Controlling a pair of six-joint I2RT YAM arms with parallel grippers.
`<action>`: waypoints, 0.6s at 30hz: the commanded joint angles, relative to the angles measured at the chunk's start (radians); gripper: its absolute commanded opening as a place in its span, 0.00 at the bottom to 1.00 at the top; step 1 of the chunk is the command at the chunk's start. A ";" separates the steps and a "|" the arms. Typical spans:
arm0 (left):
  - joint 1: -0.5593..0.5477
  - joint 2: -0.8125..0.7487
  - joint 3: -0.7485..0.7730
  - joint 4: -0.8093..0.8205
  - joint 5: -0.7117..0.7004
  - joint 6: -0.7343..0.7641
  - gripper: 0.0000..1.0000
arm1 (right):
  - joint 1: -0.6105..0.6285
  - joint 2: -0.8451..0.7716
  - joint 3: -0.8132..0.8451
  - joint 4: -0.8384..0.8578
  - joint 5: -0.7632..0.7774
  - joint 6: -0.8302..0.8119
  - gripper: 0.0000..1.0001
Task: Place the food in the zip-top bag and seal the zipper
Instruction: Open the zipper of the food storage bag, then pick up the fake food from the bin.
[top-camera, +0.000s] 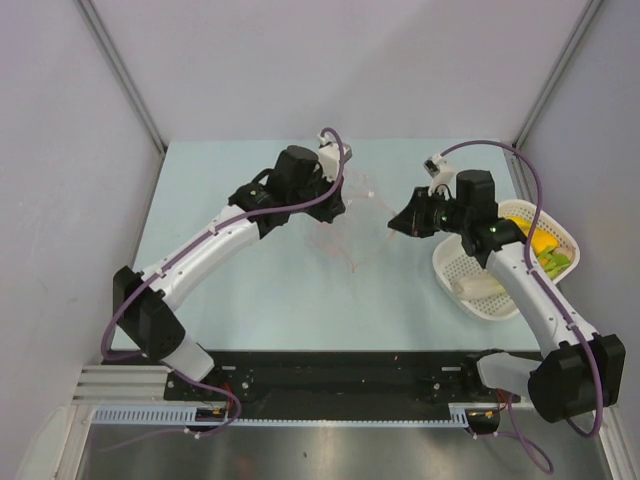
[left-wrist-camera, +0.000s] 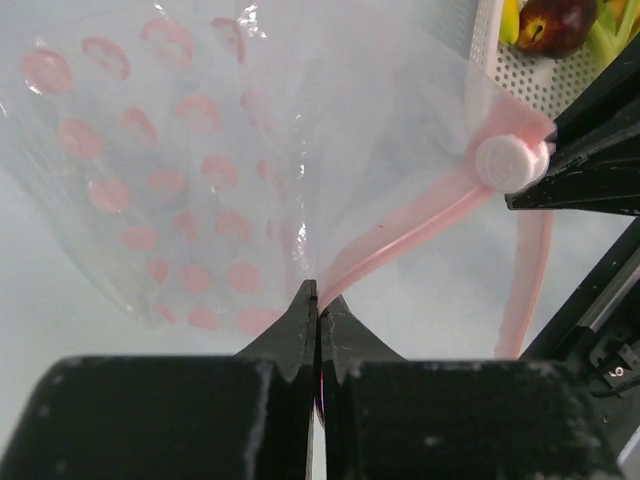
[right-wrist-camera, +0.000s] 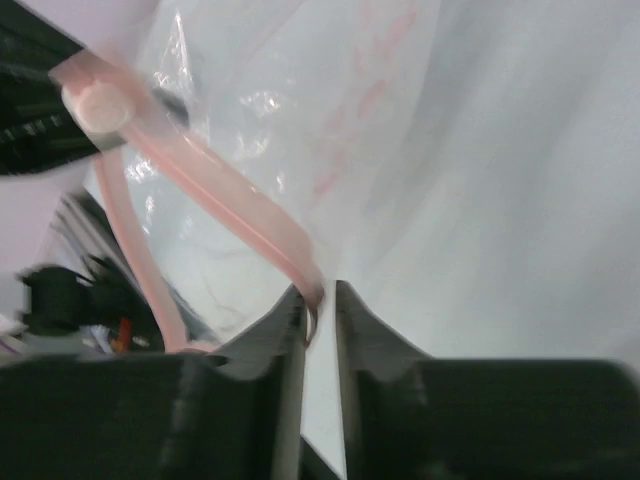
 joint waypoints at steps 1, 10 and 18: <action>0.000 -0.014 -0.002 0.032 0.053 -0.066 0.00 | -0.024 -0.012 0.056 -0.094 -0.061 -0.185 0.34; -0.031 0.096 0.066 -0.004 -0.038 -0.224 0.00 | -0.096 -0.132 0.097 -0.278 -0.063 -0.236 0.86; -0.031 0.161 0.101 -0.006 -0.041 -0.289 0.00 | -0.511 -0.160 0.198 -0.565 0.109 -0.326 0.95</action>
